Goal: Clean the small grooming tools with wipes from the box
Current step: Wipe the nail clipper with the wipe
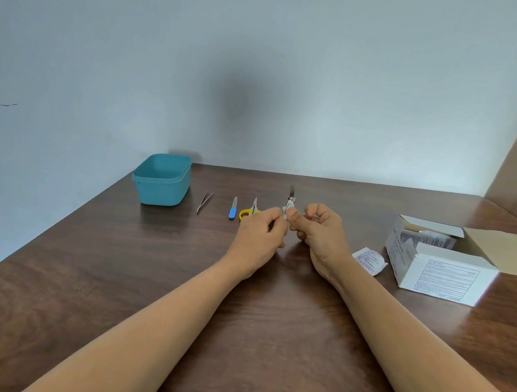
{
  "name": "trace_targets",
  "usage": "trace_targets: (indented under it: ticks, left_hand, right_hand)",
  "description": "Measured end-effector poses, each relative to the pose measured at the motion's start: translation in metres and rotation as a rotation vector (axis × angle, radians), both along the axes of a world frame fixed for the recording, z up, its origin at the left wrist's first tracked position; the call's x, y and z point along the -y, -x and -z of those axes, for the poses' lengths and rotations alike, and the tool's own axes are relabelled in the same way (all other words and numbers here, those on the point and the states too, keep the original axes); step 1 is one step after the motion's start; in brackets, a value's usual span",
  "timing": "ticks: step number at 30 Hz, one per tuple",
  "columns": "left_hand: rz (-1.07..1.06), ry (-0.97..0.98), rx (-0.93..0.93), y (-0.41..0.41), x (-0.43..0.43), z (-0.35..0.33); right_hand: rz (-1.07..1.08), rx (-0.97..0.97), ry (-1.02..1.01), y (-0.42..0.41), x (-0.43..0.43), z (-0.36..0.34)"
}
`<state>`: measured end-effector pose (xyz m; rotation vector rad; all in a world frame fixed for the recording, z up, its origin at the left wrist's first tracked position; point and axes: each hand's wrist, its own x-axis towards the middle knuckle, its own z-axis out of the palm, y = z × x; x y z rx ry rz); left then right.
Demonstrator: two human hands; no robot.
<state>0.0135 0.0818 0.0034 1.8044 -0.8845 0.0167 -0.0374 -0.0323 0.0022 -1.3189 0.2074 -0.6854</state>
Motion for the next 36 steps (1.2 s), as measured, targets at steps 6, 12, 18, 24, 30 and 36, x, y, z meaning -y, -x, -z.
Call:
trace_targets:
  ticks: [6,12,18,24,30,36]
  left_hand:
    - [0.082,-0.056,0.065,0.0036,-0.0004,-0.0002]
    - [0.064,-0.063,0.085,0.0028,-0.0008,0.0002]
    - [0.026,0.045,-0.038,0.0019,0.0011,-0.0006]
    - [0.089,-0.071,0.046,0.0041,-0.0009,-0.0018]
    - [0.092,-0.070,0.062,0.0040,-0.0012,-0.0011]
    - [0.038,0.030,-0.019,0.0022,0.0001,-0.0006]
  right_hand:
    - [0.091,0.080,-0.239,0.0004,0.0028,-0.0023]
    - [0.066,0.061,-0.191,-0.0004,0.0019,-0.0021]
    - [-0.006,-0.007,0.005,0.0004,-0.0006,-0.0002]
    - [0.067,0.076,-0.228,-0.0010,0.0049,-0.0010]
    - [0.049,0.071,-0.234,-0.0018,0.0062,-0.0009]
    - [-0.011,0.005,-0.005,-0.0008,0.0008,0.0006]
